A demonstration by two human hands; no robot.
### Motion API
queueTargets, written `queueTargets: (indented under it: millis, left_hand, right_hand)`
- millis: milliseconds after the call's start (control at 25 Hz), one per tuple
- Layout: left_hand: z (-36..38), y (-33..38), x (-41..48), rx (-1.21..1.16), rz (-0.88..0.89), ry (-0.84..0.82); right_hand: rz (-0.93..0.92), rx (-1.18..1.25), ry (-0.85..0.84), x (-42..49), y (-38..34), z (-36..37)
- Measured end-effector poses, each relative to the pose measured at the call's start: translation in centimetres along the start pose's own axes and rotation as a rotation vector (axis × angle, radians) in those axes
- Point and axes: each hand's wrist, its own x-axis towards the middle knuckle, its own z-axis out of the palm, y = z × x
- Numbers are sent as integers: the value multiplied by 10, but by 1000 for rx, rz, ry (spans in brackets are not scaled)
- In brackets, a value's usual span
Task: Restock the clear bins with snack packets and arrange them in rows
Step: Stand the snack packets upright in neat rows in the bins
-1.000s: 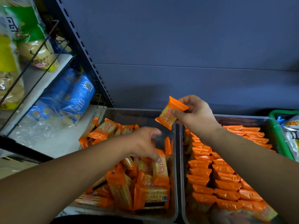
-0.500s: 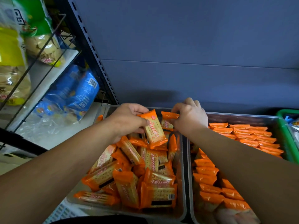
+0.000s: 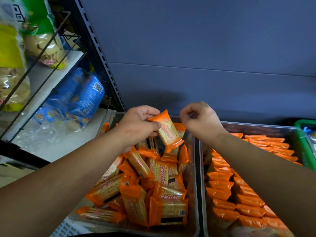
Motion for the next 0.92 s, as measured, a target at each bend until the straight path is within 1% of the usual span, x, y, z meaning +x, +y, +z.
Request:
queueTargets:
  millis: [40, 80, 120, 280, 360, 400, 440, 480, 520, 560, 600, 640, 680, 760, 840, 920]
  left_hand:
    - [5, 1, 1, -18, 3, -19]
    - [10, 1, 2, -34, 7, -34]
    - [14, 2, 3, -51, 12, -48]
    - [31, 8, 5, -97, 31, -136]
    - [38, 7, 9, -61, 61, -134]
    - [40, 4, 12, 23, 74, -105]
    - [42, 1, 16, 205, 99, -68]
    - [42, -4, 21, 474, 132, -62]
    - [45, -9, 24, 749, 150, -108]
    - [49, -14, 25, 967, 141, -201]
    - [54, -18, 27, 1107, 100, -316]
    - [60, -22, 29, 1173, 40, -422]
    - [64, -26, 33, 1185, -22, -507]
    - [67, -30, 40, 1115, -136, -622]
    - [69, -33, 44, 1105, -232, -679]
    - [67, -34, 43, 1086, -295, -699]
  right_hand:
    - [76, 203, -87, -3, -6, -6]
    - [149, 317, -193, -7, -11, -11]
    - [190, 345, -265, -11, -12, -16]
    - [244, 384, -311, -16, -1, -34]
    - [273, 409, -264, -17, 4, -39]
    - [290, 434, -200, -17, 7, -40]
    - [307, 454, -135, -17, 9, -42]
    - [313, 466, -91, -16, 12, -44]
    - [317, 463, -74, -17, 14, -45]
    - [309, 462, -78, -17, 17, -47]
    - [300, 451, -93, -20, 17, -48]
    - [289, 442, -111, -21, 19, -49]
    - [285, 433, -125, -23, 20, -51]
    - [286, 439, -138, -24, 22, -53]
    - [297, 456, -139, -23, 23, -55]
    - [295, 455, -148, -23, 23, -55]
